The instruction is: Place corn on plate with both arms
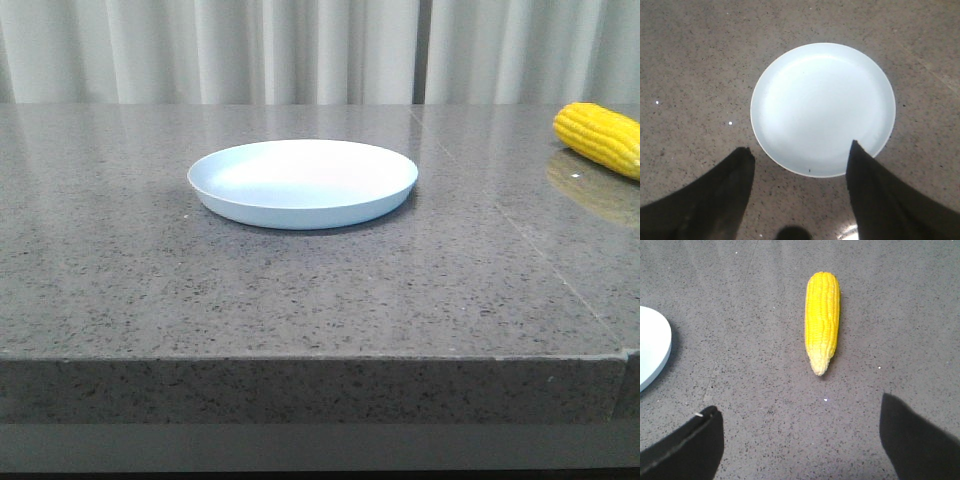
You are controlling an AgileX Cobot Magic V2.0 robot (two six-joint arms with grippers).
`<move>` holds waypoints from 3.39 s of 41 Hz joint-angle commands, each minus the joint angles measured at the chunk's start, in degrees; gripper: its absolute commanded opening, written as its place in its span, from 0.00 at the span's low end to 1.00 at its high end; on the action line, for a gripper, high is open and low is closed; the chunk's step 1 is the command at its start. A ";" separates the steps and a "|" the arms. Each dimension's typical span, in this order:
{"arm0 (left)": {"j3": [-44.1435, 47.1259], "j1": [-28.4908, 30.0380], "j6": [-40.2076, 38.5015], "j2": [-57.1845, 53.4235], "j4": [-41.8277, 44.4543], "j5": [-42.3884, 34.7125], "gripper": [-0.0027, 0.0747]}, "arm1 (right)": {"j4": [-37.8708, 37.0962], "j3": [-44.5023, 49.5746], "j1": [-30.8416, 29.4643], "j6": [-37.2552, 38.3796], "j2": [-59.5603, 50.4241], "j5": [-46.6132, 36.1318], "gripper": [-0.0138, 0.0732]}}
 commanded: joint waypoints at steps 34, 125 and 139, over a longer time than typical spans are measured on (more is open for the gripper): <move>42.54 -0.82 -6.49 -43.84 -0.35 -16.78 0.56 | 0.05 -1.46 -0.11 -0.47 0.27 -4.23 0.91; 43.30 -0.82 -6.49 -45.30 -0.35 -20.34 0.56 | 0.03 -58.35 -2.42 -2.30 65.74 22.39 0.44; 43.30 -0.82 -6.49 -45.30 -0.35 -20.34 0.56 | 4.72 -58.35 10.79 -5.22 56.68 27.20 0.44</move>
